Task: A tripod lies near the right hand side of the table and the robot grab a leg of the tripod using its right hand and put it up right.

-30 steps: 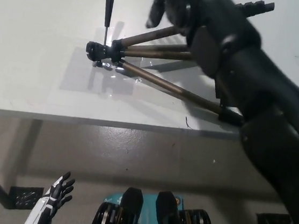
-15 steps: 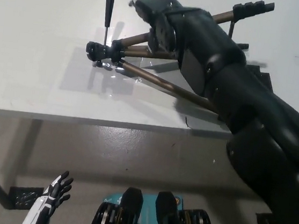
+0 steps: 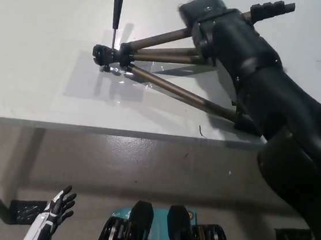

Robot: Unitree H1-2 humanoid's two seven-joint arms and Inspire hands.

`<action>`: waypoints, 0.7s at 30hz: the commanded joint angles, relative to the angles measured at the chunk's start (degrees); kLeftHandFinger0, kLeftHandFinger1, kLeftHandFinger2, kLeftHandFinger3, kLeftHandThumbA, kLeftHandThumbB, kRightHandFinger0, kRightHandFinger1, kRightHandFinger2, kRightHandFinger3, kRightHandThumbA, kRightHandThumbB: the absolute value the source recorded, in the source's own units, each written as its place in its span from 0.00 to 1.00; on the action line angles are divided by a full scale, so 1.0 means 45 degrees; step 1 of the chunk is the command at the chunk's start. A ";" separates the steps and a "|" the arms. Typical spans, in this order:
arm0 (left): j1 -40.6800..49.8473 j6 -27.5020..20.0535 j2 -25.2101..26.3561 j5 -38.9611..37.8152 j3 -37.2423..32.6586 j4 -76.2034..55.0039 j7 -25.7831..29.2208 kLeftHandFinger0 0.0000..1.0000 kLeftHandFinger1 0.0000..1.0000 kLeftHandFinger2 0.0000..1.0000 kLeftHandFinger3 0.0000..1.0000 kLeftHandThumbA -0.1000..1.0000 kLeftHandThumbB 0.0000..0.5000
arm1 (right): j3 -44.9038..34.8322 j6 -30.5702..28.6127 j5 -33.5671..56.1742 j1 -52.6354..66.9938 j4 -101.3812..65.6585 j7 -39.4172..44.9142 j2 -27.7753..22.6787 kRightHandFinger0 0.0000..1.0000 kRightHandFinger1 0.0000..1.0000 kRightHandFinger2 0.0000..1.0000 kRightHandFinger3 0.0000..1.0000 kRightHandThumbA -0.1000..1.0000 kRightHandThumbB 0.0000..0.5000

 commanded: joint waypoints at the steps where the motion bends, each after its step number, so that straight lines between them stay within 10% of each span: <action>1: 0.0097 -0.0533 0.0059 0.0075 0.0063 -0.0161 0.0093 1.00 1.00 1.00 1.00 1.00 0.02 | 0.1959 0.0894 -0.2761 -0.0185 -0.0125 -0.3069 -0.0509 0.82 0.68 0.65 0.87 0.51 0.76; 2: 0.0101 -0.0550 0.0065 0.0163 0.0055 -0.0162 0.0134 1.00 1.00 1.00 1.00 1.00 0.02 | 0.2132 0.0827 -0.2811 -0.0158 -0.0080 -0.3403 -0.0575 0.30 0.23 0.30 0.75 0.41 0.83; 3: 0.0080 -0.0481 0.0068 0.0053 0.0070 -0.0187 0.0078 1.00 1.00 1.00 1.00 1.00 0.00 | 0.2112 0.0860 -0.2715 -0.0108 -0.0067 -0.3927 -0.0667 0.01 0.01 0.13 0.73 0.21 0.82; 5: 0.0010 -0.0485 0.0092 -0.0102 0.0091 -0.0197 -0.0010 1.00 1.00 1.00 1.00 1.00 0.01 | 0.2320 0.1045 -0.2922 0.0081 -0.0152 -0.5675 -0.0980 0.00 0.00 0.02 0.55 0.14 0.86; 12: -0.0063 -0.0585 0.0092 -0.0133 0.0075 -0.0143 -0.0035 1.00 1.00 1.00 1.00 1.00 0.00 | 0.1596 0.0246 -0.2203 0.0449 -0.0162 -0.7158 -0.1307 0.00 0.00 0.41 0.44 0.14 0.74; 18: -0.0056 -0.0564 0.0088 -0.0073 0.0046 -0.0169 -0.0022 1.00 1.00 1.00 1.00 1.00 0.00 | 0.0593 -0.0262 -0.1305 0.0596 -0.0246 -0.8450 -0.1354 0.00 0.02 0.44 0.27 0.15 0.73; 21: -0.0043 -0.0537 0.0115 -0.0023 0.0014 -0.0184 -0.0038 1.00 1.00 1.00 1.00 1.00 0.00 | -0.1079 -0.1061 0.0073 0.0701 -0.0399 -0.9044 -0.1354 0.00 0.07 0.42 0.39 0.00 0.62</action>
